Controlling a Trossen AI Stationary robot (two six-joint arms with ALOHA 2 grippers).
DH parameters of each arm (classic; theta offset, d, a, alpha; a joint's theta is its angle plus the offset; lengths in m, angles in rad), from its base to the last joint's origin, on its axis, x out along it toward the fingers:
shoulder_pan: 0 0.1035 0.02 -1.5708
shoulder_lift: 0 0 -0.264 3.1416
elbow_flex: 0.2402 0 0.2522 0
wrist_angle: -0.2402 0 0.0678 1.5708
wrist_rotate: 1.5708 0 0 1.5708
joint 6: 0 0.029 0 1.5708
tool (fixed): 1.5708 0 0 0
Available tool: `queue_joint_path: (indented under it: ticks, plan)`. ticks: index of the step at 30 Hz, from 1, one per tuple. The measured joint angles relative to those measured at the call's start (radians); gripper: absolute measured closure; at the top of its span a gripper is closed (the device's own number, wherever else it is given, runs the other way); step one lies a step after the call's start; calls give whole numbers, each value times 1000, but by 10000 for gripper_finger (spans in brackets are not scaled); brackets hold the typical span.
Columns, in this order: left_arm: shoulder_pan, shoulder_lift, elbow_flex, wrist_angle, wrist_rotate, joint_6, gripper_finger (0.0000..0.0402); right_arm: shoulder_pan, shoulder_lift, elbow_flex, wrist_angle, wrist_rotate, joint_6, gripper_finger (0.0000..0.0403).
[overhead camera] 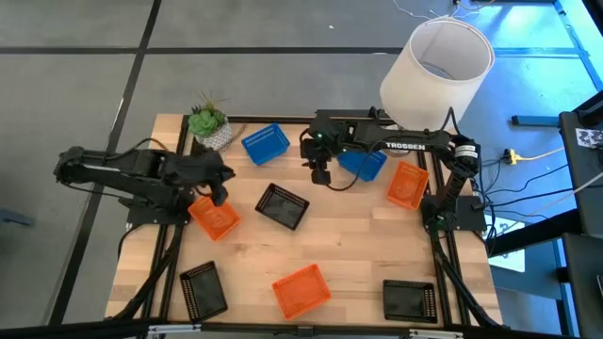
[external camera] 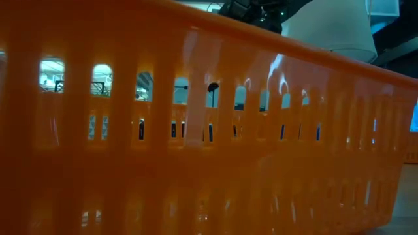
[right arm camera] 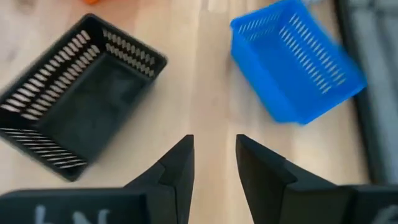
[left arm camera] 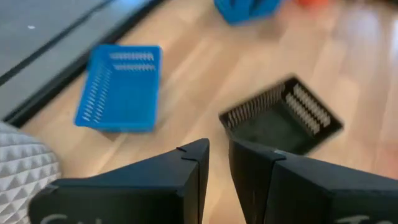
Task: Stack baskets by color
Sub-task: Stack the left blue bin on the blue bin
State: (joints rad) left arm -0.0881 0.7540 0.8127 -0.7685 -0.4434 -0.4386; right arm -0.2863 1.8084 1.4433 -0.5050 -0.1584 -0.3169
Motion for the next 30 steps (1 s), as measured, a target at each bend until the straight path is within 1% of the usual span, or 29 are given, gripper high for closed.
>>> queue_joint_path:
  ticks: [2, 6, 8, 10, 13, 16, 20, 21, 26, 28, 30]
  plan:
    - [8, 42, 0, 0, 53, 39, 347, 9, 0, 0, -29, -30, 76, 285]
    - [7, 105, 0, 0, 138, 146, 347, 46, 2, 0, -69, -35, 278, 285]
    - [8, 131, 0, -1, 147, 201, 347, 63, 2, 0, -67, -17, 291, 285]
    - [10, 149, 0, 3, 117, 236, 347, 76, 2, 0, -58, 46, 252, 285]
    - [36, 179, 0, 24, 34, 239, 347, 85, 2, 0, -57, 151, 230, 285]
    - [96, 231, 0, 56, 23, 240, 347, 86, 2, 0, -62, 198, 229, 285]
    - [207, 284, 0, 112, 66, 238, 347, 84, 1, 0, -62, 200, 228, 285]
    - [233, 299, 0, 126, 82, 238, 347, 80, 1, 0, -62, 201, 203, 285]
    - [327, 335, 0, 134, 180, 268, 347, 58, 0, 0, -33, 197, -65, 285]
    - [345, 332, 0, 136, 202, 278, 347, 41, 0, 0, 21, 213, -126, 285]
    - [355, 331, 0, 141, 201, 285, 347, 15, 4, 0, 79, 212, -155, 285]
